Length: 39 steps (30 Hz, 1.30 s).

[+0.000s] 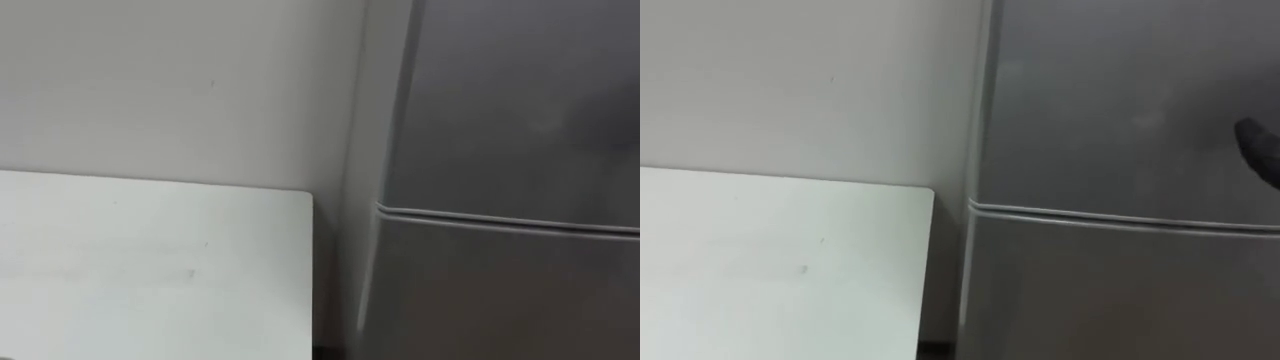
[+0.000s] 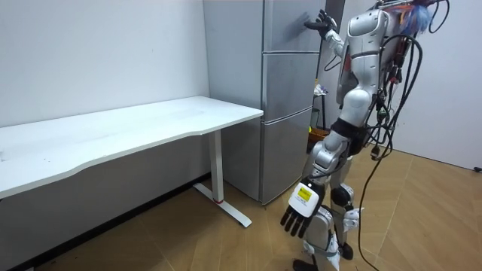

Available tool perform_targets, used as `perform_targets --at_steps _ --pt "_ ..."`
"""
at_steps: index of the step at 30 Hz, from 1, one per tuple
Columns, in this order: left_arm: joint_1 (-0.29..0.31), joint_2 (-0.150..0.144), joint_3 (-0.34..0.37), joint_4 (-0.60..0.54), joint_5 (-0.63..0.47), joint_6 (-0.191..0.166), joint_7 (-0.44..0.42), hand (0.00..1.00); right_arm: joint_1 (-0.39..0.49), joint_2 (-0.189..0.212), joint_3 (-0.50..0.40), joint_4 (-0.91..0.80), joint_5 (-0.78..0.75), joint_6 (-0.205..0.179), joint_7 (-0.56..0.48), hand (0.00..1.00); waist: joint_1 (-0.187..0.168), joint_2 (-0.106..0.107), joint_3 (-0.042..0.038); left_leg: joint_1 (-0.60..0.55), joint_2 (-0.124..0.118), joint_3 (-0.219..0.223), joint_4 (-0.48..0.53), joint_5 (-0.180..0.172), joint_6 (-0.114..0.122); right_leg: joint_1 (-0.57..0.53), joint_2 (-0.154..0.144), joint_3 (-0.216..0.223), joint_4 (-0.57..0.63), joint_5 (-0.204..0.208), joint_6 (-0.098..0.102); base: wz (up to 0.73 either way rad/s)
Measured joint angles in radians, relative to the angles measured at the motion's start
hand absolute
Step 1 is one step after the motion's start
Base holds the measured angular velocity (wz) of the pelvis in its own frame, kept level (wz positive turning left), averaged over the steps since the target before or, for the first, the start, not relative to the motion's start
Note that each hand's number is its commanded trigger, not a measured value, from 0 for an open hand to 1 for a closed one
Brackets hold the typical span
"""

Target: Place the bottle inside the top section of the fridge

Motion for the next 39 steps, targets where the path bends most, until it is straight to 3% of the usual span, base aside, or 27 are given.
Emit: perform_targets --at_steps 5,12,19,26,32,35,37,39 --pt "0.008 -0.001 0.025 0.000 0.000 -0.001 0.000 0.00 0.005 -0.008 -0.092 0.000 0.010 0.000 -0.074 0.00 -0.036 -0.013 0.0036 -0.004 0.000 0.008 -0.014 0.000 0.000 -0.010 0.001 0.006 0.000 -0.002 0.003 -0.04" --pt "0.002 -0.001 0.031 -0.010 -0.001 -0.011 -0.004 0.00 0.068 -0.011 -0.186 0.020 0.060 -0.001 -0.124 0.00 -0.063 -0.030 -0.0038 0.001 0.001 0.019 -0.017 -0.004 -0.001 -0.014 0.001 0.013 0.001 -0.002 0.003 -0.04" --pt "-0.002 -0.005 0.033 -0.034 0.000 -0.012 -0.001 0.00 0.174 -0.010 -0.245 0.128 0.084 -0.003 -0.164 0.00 -0.064 -0.013 -0.0001 0.003 0.002 0.035 -0.017 -0.005 0.001 -0.016 0.001 0.028 0.002 -0.002 0.002 -0.07" --pt "0.001 -0.027 0.049 -0.036 -0.003 -0.008 0.023 0.00 0.277 -0.008 -0.282 0.351 0.249 0.005 -0.204 0.00 -0.068 0.019 0.0010 0.004 0.001 0.045 -0.018 -0.009 0.003 -0.020 0.000 0.043 0.002 -0.002 0.003 -0.04" --pt "0.001 -0.036 0.069 -0.042 -0.021 -0.006 0.036 0.00 0.325 0.004 -0.308 0.469 0.370 0.006 -0.255 0.00 -0.076 0.015 0.0024 0.004 0.000 0.046 -0.019 -0.009 0.003 -0.027 0.001 0.050 -0.002 -0.010 0.003 0.00" --pt "-0.009 -0.036 0.072 -0.042 -0.032 -0.012 0.039 0.00 0.350 0.041 -0.310 0.550 0.386 -0.027 -0.262 0.00 -0.083 0.009 0.0017 0.001 0.000 0.046 -0.019 -0.009 0.002 -0.027 0.002 0.051 -0.010 -0.010 0.003 0.00" --pt "-0.017 -0.037 0.072 -0.043 -0.031 -0.012 0.039 0.00 0.378 0.080 -0.310 0.574 0.383 -0.027 -0.269 0.00 -0.081 0.011 0.0022 -0.003 0.000 0.047 -0.019 -0.010 0.001 -0.032 0.003 0.051 -0.011 -0.010 0.003 0.00" --pt "-0.021 -0.037 0.068 -0.056 -0.040 -0.012 0.041 0.00 0.430 0.146 -0.305 0.589 0.354 -0.027 -0.257 0.00 -0.081 0.021 -0.0028 -0.013 0.000 0.046 -0.019 -0.011 0.000 -0.041 0.003 0.051 -0.006 -0.010 0.003 0.00"
